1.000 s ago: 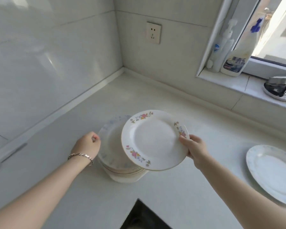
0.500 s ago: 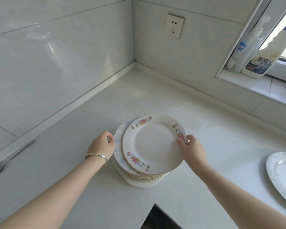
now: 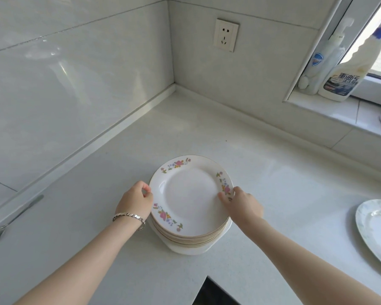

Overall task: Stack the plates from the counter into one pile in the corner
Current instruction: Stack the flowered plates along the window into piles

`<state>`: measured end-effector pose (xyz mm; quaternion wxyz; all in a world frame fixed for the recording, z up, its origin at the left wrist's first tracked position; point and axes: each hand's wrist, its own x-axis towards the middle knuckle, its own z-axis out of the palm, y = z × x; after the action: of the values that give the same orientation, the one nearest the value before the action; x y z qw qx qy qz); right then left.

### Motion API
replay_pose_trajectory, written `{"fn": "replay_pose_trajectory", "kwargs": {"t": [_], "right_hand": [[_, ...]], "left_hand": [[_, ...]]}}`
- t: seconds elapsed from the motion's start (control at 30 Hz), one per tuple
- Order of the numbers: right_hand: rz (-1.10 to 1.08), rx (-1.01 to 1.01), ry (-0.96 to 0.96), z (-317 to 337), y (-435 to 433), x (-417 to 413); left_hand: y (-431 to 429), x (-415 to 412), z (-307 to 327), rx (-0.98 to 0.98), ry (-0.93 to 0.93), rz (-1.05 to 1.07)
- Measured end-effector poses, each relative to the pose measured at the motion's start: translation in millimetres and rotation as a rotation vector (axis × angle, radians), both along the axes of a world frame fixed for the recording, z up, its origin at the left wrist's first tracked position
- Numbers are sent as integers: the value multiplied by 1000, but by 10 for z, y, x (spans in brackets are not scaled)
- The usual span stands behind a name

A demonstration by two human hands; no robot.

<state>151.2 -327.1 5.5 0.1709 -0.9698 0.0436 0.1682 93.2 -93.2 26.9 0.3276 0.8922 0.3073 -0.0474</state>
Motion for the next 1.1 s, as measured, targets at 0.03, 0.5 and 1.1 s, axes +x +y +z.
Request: {"fn": "replay_pose_trajectory", "kwargs": {"t": [0.03, 0.5, 1.1], "right_hand": [[1, 2, 21, 0, -7, 24], [-276, 250, 268, -5, -1736, -193], [-1022, 394, 193, -695, -4881, -640]], "left_hand": [[-18, 0, 0, 4, -4, -12], [-1734, 546, 86, 27, 16, -589], [-4393, 650, -495, -18, 266, -698]]}}
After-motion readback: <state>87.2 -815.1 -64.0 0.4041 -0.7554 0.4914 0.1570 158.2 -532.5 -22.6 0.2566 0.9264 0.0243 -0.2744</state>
